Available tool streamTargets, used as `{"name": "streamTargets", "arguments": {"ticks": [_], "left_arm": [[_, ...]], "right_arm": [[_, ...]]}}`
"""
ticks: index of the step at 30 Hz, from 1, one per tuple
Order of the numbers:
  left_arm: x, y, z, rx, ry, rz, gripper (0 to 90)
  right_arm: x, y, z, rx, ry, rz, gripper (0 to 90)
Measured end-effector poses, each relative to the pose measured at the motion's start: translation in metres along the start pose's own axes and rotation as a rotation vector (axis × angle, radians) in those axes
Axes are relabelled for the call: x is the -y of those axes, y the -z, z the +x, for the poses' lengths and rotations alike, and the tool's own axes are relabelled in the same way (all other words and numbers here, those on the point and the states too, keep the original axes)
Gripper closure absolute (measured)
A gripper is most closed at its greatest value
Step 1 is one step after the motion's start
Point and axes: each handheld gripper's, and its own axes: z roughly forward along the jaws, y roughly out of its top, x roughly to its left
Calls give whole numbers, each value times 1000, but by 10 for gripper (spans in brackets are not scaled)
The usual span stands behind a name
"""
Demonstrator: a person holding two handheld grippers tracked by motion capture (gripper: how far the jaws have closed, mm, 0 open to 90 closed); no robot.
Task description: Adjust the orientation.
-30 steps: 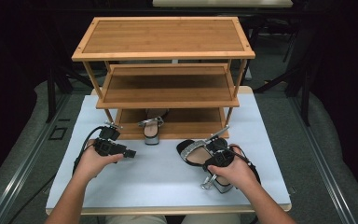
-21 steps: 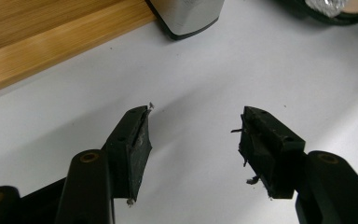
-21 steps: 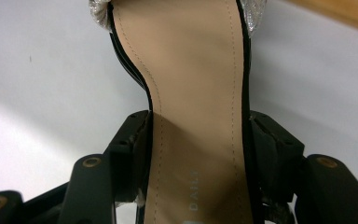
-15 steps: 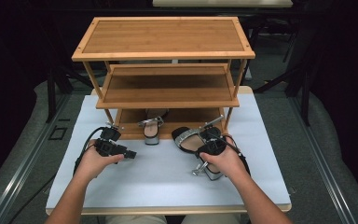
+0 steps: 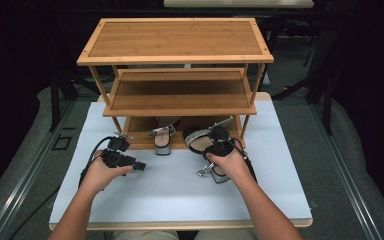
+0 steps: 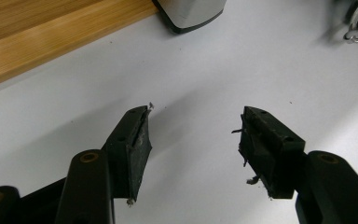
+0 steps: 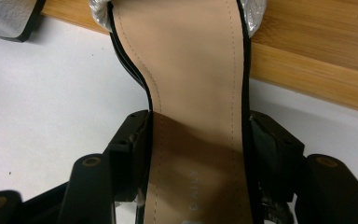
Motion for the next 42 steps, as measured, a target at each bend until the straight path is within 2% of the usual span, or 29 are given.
{"name": "streamTargets", "arguments": {"ticks": [2,3,4,7,10,11,13,15,16,22,25,26,27,28,29,31,32,33,35,37,38,39,41,42], "left_arm": [[0,0,0,-2,0,-1,425],[0,0,0,-1,0,0,425],[0,0,0,-1,1,1,425],[0,-1,0,-4,-2,2,424],[0,-1,0,-3,-3,4,423],[0,-2,0,-3,-2,6,423],[1,-3,0,-6,3,5,423],[1,-4,-1,-5,1,7,422],[1,-4,-1,-5,2,7,422],[1,-3,0,-5,1,8,420],[1,-2,1,-5,2,9,420],[1,-2,1,-7,1,8,419],[2,-1,1,-8,2,6,419],[2,-2,1,-8,6,3,419],[2,-2,1,-8,6,4,419],[2,-2,0,-8,4,5,419],[2,-2,0,-8,3,6,419],[2,-2,-1,-9,1,7,419],[1,-3,-1,-12,-3,7,419],[2,-3,0,-14,-5,8,419],[2,-3,0,-15,-5,9,419],[2,-3,0,-15,-5,9,419],[2,-4,0,-14,-9,12,419],[2,-4,0,-14,-6,11,419]], "right_arm": [[1,-2,1,-4,0,4,417],[2,-3,3,19,10,5,413],[3,-2,4,16,14,6,410],[5,-2,5,21,35,-20,402],[7,2,3,6,40,-41,397],[8,6,3,1,46,-70,387],[8,8,4,3,52,-82,386],[8,14,6,-1,60,-91,388],[9,18,6,0,80,-113,395],[18,49,13,-38,112,-206,426],[29,65,12,-44,142,-253,446],[34,69,12,-21,146,-269,456],[39,74,10,-41,158,-281,464],[43,79,8,-82,171,-291,475],[49,83,9,-38,176,-311,491],[60,89,6,-19,182,-343,521],[65,92,4,-26,187,-355,529],[69,93,2,-54,194,-364,538],[82,94,-2,-13,197,-385,548],[92,90,-8,-69,214,-402,555],[98,89,-8,9,199,-401,557],[102,86,-12,-30,197,-413,558],[115,76,-18,-36,170,-406,561],[115,76,-18,-36,170,-406,561]]}}
